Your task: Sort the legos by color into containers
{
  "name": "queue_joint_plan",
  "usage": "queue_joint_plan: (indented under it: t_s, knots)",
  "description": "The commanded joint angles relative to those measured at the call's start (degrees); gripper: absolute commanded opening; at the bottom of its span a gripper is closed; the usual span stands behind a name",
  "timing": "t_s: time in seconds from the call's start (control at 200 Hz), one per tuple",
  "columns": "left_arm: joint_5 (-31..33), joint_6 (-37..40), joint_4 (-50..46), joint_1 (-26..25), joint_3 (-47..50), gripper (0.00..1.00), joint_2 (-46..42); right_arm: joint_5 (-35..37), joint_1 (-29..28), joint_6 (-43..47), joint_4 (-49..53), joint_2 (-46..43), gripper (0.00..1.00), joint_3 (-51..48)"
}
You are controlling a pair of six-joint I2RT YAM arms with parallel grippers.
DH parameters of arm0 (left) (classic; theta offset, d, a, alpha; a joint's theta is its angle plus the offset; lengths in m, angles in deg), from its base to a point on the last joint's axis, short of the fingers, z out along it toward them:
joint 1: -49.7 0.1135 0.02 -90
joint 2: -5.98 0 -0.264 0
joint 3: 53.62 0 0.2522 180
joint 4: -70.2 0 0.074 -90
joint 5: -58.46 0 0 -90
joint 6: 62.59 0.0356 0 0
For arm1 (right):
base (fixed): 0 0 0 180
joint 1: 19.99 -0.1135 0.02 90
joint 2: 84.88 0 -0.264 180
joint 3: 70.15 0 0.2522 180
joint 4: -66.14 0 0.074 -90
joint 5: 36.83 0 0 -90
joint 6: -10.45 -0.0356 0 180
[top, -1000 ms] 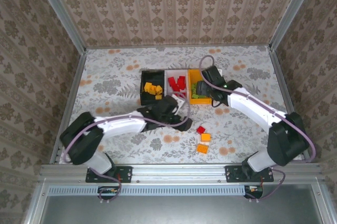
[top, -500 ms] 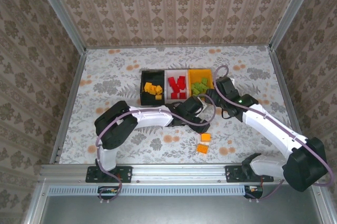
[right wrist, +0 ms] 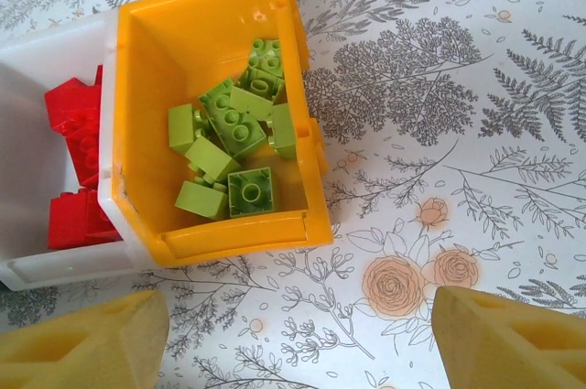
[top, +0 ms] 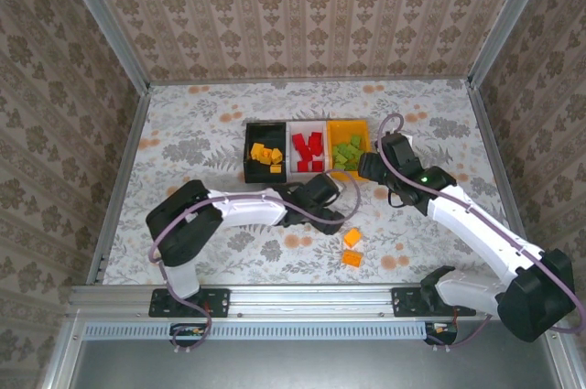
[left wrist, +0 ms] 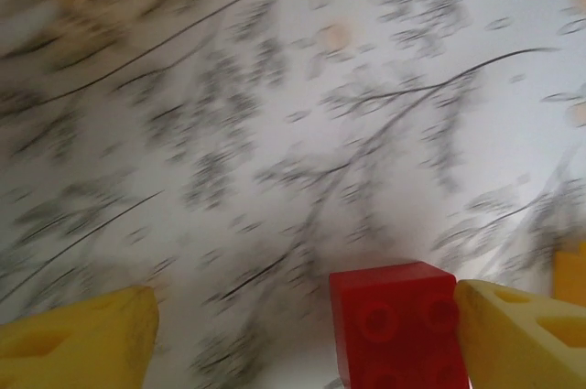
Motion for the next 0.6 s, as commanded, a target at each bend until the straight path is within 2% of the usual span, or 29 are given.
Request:
queue_joint_plan:
  t_s: [0.0,0.245,0.465,0.595]
  knots:
    - [3.0,-1.0,-5.3,2.1,3.3,0.83,-1.7,-0.3,0.2,-1.0,1.9,-1.6,0.77,0.3]
    - [-2.5,-1.1,-2.2,-1.4,-1.2,0.90,-2.7,-0.2,0.2,-0.6,2.3,-2.1,0.77,0.7]
    - [-1.9,-1.5,-3.1,-1.0,-1.5,0.90,0.8,-0.3,0.2,-0.4,2.2,-2.1,0.77,0.0]
    - [-1.8,-1.8,-3.6,-1.0,-1.2,0.80,2.0,0.2,0.3,-0.3,2.3,-2.3,0.77,0.0]
